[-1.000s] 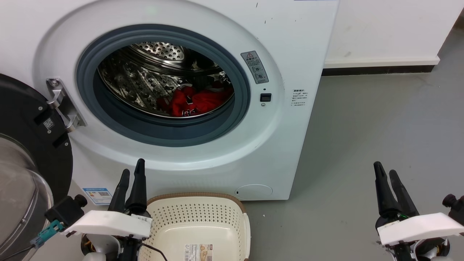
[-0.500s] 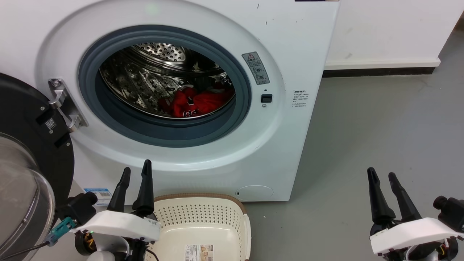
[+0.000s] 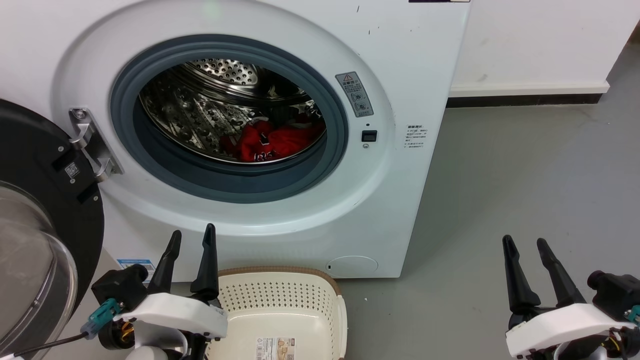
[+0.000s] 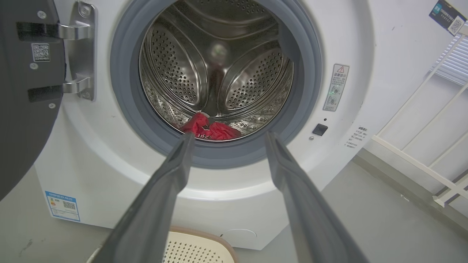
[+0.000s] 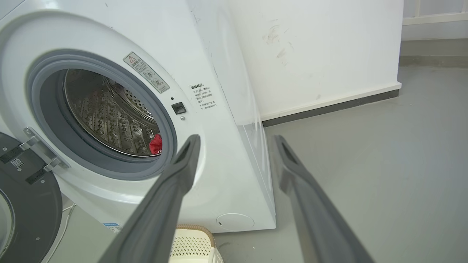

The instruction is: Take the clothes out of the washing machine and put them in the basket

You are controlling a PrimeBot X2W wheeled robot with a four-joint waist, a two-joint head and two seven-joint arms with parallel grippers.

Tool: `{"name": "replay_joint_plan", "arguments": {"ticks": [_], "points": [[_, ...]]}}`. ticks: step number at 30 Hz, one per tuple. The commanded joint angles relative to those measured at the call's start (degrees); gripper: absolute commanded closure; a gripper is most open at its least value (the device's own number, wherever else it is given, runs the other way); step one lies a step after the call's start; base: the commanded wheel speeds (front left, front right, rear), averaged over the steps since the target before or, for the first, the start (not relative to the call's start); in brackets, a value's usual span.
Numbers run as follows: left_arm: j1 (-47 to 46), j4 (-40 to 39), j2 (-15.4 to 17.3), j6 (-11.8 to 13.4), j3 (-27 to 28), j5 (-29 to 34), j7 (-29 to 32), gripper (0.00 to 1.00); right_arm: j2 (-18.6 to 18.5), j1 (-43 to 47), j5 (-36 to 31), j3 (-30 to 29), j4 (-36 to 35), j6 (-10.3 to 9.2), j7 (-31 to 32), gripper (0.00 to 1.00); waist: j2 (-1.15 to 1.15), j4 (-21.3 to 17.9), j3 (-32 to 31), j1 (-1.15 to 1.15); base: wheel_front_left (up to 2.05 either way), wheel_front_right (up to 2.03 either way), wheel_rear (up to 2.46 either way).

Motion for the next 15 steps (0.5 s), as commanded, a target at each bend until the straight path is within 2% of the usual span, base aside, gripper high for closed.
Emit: {"name": "replay_joint_plan", "arguments": {"ticks": [1, 15], "points": [[-0.9, -0.3, 0.4, 0.3, -0.1, 1.6, -0.6, 0.0, 0.0, 0.5, -1.7, 0.0, -0.9, 0.01, -0.4, 0.0, 0.0, 0.0, 0.0, 0.0, 0.0, 0.0, 0.0], [-1.0, 0.7, 0.9, 1.2, -0.8, 9.3, -2.5, 0.0, 0.0, 1.3, -9.6, 0.1, -1.4, 0.0, -0.6, 0.0, 0.0, 0.2, -0.1, 0.0, 0.0, 0.0, 0.0]]}}
